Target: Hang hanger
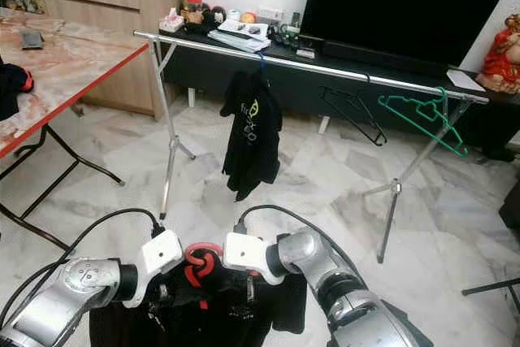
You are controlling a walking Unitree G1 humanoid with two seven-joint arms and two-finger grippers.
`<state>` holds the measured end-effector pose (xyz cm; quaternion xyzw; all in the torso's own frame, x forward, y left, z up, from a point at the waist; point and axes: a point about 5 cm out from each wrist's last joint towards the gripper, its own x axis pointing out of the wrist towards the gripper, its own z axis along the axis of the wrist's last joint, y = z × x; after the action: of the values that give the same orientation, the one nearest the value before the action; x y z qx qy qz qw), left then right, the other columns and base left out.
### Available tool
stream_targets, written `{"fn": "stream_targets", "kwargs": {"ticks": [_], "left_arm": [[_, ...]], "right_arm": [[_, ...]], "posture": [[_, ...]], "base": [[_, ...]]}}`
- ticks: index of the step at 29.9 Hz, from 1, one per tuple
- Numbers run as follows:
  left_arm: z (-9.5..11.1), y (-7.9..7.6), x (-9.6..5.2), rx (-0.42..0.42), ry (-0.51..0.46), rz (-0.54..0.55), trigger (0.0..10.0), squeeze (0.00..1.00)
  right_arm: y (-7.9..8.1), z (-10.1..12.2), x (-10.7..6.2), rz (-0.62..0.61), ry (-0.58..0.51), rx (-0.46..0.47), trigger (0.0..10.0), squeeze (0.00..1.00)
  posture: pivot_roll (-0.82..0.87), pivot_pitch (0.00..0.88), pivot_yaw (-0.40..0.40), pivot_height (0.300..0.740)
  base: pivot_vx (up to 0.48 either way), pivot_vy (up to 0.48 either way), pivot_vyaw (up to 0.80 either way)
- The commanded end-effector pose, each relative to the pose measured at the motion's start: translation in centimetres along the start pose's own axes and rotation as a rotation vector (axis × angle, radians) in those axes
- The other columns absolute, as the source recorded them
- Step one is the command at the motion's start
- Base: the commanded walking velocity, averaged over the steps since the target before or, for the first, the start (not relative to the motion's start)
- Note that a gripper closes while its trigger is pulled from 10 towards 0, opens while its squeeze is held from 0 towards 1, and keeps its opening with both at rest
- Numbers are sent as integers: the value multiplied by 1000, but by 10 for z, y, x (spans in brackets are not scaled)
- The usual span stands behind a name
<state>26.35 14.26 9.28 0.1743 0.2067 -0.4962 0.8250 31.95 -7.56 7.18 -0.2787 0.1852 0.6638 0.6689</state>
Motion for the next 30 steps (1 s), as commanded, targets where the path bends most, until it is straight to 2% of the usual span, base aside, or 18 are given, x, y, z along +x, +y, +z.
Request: {"fn": "stream_targets", "kwargs": {"ticks": [1,30], "left_arm": [[5,-5,8,32,-9,-33,0,0],[12,-17,24,55,-12,-102,0,0]], "right_arm": [[-6,14,-1,-21,-62,-42,0,0],[-8,16,-2,-23,-73,-34,0,0]], "posture": [[197,0,-145,740],[183,0,-138,740]], "base": [[0,0,0],[0,0,0]]}}
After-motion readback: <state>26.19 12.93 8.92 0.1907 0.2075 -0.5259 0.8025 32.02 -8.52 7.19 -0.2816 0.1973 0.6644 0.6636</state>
